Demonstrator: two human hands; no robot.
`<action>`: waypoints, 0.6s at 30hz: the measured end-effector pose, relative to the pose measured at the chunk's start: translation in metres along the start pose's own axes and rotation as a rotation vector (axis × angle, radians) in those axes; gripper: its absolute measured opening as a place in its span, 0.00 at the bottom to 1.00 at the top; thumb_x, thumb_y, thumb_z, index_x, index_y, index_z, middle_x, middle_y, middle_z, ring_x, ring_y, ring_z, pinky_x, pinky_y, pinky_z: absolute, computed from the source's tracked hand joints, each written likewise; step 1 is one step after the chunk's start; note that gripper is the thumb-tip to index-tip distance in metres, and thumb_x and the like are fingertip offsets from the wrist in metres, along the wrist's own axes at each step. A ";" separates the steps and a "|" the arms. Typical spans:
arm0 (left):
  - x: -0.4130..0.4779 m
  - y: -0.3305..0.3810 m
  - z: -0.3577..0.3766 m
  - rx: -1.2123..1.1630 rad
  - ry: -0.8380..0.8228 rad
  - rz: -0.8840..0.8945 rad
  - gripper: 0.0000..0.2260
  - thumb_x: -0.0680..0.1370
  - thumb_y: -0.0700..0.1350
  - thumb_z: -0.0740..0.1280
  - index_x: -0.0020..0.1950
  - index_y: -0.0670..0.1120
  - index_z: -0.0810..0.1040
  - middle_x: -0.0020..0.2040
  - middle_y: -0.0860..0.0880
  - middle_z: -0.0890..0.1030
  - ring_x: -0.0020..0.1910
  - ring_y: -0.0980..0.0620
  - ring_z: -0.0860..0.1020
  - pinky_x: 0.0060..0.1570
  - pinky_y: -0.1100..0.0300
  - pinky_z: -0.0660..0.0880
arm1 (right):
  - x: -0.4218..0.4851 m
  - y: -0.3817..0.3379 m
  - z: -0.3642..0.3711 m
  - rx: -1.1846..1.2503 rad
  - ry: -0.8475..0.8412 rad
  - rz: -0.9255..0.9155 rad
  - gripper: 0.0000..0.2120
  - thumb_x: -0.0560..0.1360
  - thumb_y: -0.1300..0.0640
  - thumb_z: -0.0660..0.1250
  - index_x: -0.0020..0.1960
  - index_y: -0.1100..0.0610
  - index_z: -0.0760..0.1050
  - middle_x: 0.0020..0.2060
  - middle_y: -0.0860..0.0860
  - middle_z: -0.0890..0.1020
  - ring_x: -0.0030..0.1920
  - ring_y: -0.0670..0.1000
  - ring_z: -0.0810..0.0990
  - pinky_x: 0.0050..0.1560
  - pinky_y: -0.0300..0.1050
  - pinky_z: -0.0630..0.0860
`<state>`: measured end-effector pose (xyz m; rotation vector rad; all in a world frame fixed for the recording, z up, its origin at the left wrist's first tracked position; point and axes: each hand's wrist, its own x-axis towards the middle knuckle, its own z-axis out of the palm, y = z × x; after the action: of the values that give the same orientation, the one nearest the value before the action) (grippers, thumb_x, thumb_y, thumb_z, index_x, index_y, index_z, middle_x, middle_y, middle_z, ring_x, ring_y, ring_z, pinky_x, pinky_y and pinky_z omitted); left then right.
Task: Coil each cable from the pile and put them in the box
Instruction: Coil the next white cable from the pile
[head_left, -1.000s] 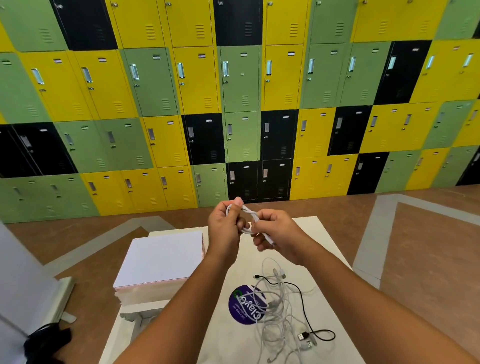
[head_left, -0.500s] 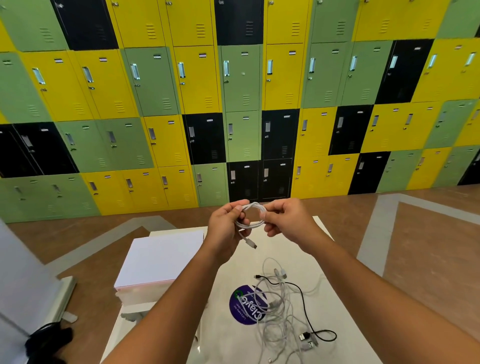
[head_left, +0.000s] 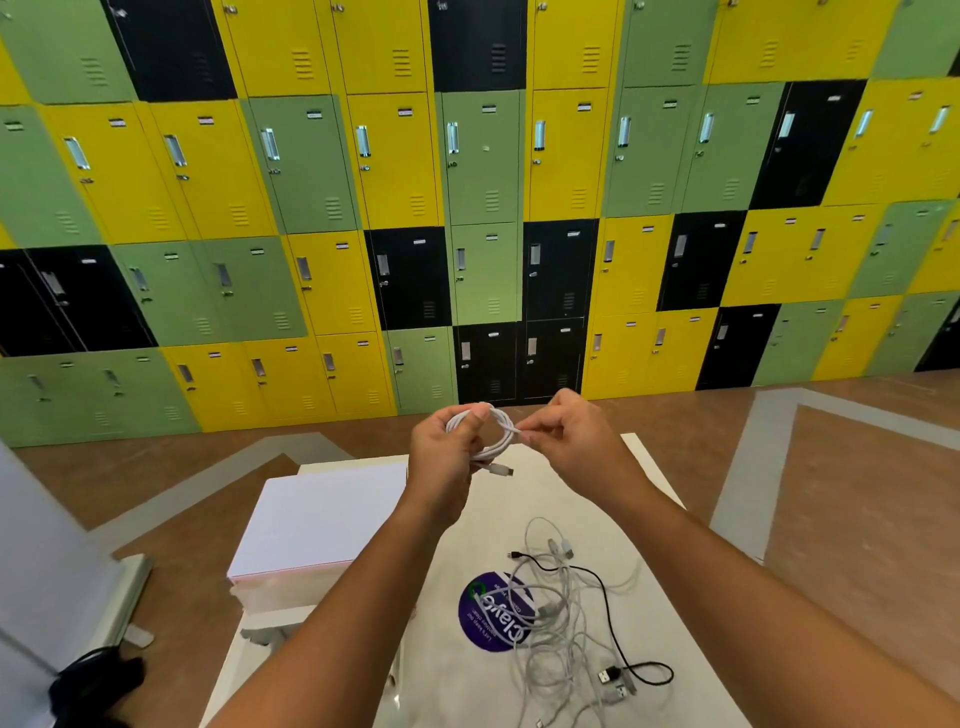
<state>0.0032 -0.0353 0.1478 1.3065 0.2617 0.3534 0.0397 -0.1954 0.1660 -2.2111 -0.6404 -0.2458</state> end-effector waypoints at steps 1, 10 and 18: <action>-0.001 0.000 0.001 -0.051 -0.009 -0.016 0.06 0.80 0.44 0.69 0.55 0.44 0.81 0.51 0.41 0.84 0.48 0.42 0.83 0.45 0.48 0.81 | 0.000 0.000 0.000 -0.010 0.016 -0.012 0.07 0.77 0.55 0.72 0.54 0.53 0.86 0.41 0.49 0.74 0.41 0.44 0.73 0.37 0.36 0.66; -0.003 -0.001 0.001 -0.108 -0.085 -0.010 0.08 0.81 0.45 0.68 0.56 0.44 0.82 0.45 0.43 0.81 0.41 0.49 0.78 0.41 0.56 0.79 | -0.006 0.000 0.002 0.100 0.122 -0.024 0.05 0.77 0.58 0.72 0.52 0.55 0.84 0.44 0.48 0.80 0.42 0.45 0.79 0.41 0.36 0.77; -0.010 0.002 0.012 -0.273 -0.117 -0.069 0.13 0.83 0.47 0.62 0.61 0.39 0.77 0.27 0.52 0.74 0.29 0.56 0.74 0.36 0.60 0.74 | -0.005 -0.013 0.005 0.590 0.132 0.228 0.04 0.77 0.66 0.70 0.47 0.58 0.81 0.37 0.55 0.85 0.35 0.53 0.85 0.39 0.48 0.84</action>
<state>-0.0017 -0.0500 0.1530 1.0423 0.1533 0.2439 0.0287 -0.1861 0.1693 -1.6621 -0.3271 -0.0687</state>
